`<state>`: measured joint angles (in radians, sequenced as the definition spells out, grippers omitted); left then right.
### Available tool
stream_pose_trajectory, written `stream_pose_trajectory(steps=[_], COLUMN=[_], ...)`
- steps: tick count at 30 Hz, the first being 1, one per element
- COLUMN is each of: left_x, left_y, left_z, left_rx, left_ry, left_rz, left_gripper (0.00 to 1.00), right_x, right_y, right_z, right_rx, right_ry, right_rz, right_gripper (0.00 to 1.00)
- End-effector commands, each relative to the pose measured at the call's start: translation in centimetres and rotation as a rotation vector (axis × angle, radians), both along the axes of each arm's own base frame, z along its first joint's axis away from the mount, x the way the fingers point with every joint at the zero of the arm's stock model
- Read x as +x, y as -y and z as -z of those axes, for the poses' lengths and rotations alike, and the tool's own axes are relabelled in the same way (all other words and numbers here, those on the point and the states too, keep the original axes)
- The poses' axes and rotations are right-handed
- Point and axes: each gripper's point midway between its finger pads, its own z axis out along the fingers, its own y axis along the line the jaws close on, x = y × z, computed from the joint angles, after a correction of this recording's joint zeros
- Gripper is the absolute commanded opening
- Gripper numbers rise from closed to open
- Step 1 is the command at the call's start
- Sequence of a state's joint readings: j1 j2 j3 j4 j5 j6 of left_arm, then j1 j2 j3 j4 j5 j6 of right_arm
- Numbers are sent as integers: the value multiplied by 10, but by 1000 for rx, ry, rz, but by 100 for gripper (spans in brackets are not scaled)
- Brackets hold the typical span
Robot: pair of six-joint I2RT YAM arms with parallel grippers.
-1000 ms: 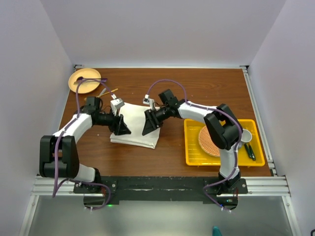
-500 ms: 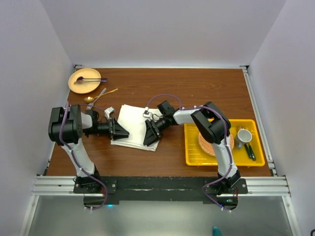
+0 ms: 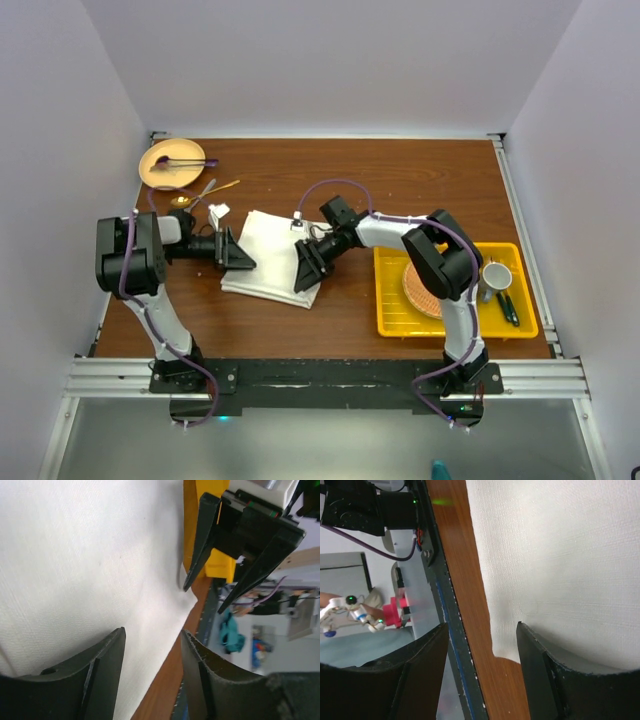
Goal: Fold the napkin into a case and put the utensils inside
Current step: Smooth out the lower triangle-folded napkin at the center of the board, then rotate the lower triangle-folded napkin at the center of the board.
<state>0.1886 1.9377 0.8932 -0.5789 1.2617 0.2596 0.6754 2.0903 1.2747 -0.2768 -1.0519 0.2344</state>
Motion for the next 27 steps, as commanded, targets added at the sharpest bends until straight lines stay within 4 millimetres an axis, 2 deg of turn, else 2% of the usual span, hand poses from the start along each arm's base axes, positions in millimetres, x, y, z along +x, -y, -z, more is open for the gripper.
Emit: stream_pose_trajectory(steps=[1, 4, 6, 10, 12, 13, 14, 18, 19, 21, 27], left_x=[13, 24, 37, 38, 32, 28, 24, -9, -16, -22, -16], left_y=[-8, -13, -24, -33, -34, -33, -27, -28, -24, -28, -38], left_z=[-38, -55, -60, -52, -42, -38, -33, -5, 0, 10, 30], left_rx=[107, 183, 318, 498, 547, 563, 573, 639, 646, 689, 750], left_ry=[308, 425, 521, 671, 708, 725, 774, 784, 795, 805, 737], left_rz=[96, 80, 55, 189, 268, 310, 383, 542, 586, 620, 608], left_gripper=[54, 55, 55, 46, 41, 35, 32, 26, 23, 22, 19], right_x=[22, 32, 37, 43, 44, 41, 41, 46, 45, 44, 25], right_y=[-1, 0, 3, 11, 16, 21, 23, 36, 39, 40, 39], right_z=[-35, -32, -18, 12, 26, 33, 36, 58, 59, 57, 45], right_rx=[3, -36, -82, -184, -221, -243, -258, -329, -339, -335, -276], right_ry=[167, 224, 231, 237, 240, 241, 249, 283, 279, 272, 229], right_rz=[-13, 17, 26, 43, 36, 18, 8, -30, -40, -45, -80], right_gripper=[59, 53, 47, 43, 42, 42, 42, 41, 41, 41, 41])
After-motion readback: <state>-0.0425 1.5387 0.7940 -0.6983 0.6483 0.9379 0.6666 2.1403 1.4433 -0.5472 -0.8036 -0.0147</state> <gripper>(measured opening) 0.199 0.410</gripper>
